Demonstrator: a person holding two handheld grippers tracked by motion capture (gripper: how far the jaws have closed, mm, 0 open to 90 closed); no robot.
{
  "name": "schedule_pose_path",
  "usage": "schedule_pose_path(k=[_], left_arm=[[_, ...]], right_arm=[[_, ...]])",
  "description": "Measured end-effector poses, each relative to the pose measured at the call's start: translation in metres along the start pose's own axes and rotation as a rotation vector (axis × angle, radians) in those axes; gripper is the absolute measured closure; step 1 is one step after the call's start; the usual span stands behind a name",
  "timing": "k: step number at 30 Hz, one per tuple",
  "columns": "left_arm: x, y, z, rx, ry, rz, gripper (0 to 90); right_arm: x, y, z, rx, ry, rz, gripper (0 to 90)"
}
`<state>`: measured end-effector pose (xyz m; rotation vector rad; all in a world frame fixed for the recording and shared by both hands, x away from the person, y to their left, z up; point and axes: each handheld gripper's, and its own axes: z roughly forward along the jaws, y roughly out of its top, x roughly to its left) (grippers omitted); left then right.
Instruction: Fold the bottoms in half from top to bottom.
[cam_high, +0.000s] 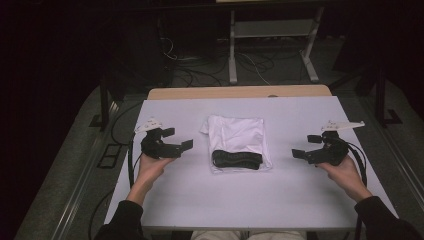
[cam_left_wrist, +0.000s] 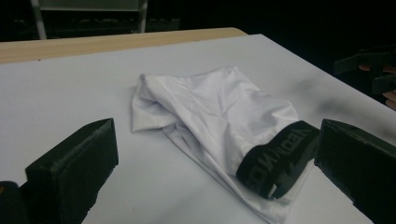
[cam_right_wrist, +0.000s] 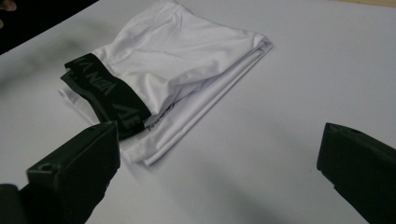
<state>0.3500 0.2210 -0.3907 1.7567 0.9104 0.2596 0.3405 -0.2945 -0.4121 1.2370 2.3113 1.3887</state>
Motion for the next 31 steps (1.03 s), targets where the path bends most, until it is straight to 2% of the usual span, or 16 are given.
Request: schedule_pose_path(k=[7,10,21,24,26,28,31], left_arm=[[-0.007,-0.010,-0.010,-0.010,0.009,0.030,0.0],[-0.007,-0.016,-0.015,-0.020,0.015,0.020,0.0],[-0.008,-0.040,-0.034,-0.026,0.058,0.027,0.0],[-0.009,-0.044,-0.038,-0.030,0.071,0.031,0.0],[-0.010,-0.047,-0.040,-0.029,0.073,0.024,0.0],[-0.012,-0.048,-0.041,-0.040,0.079,0.036,0.0],[-0.016,-0.048,-0.042,-0.046,0.064,0.048,0.0]], right_arm=[[0.007,-0.014,-0.013,-0.008,-0.006,-0.012,0.0],[0.009,-0.021,-0.017,-0.007,-0.014,-0.015,0.0],[0.011,-0.045,-0.032,-0.017,-0.050,-0.012,0.0],[0.009,-0.052,-0.034,-0.028,-0.042,0.011,0.0],[0.008,-0.056,-0.035,-0.019,-0.049,0.010,0.0],[0.008,-0.058,-0.036,-0.022,-0.048,0.018,0.0],[0.007,-0.060,-0.038,-0.028,-0.055,0.022,0.0]])
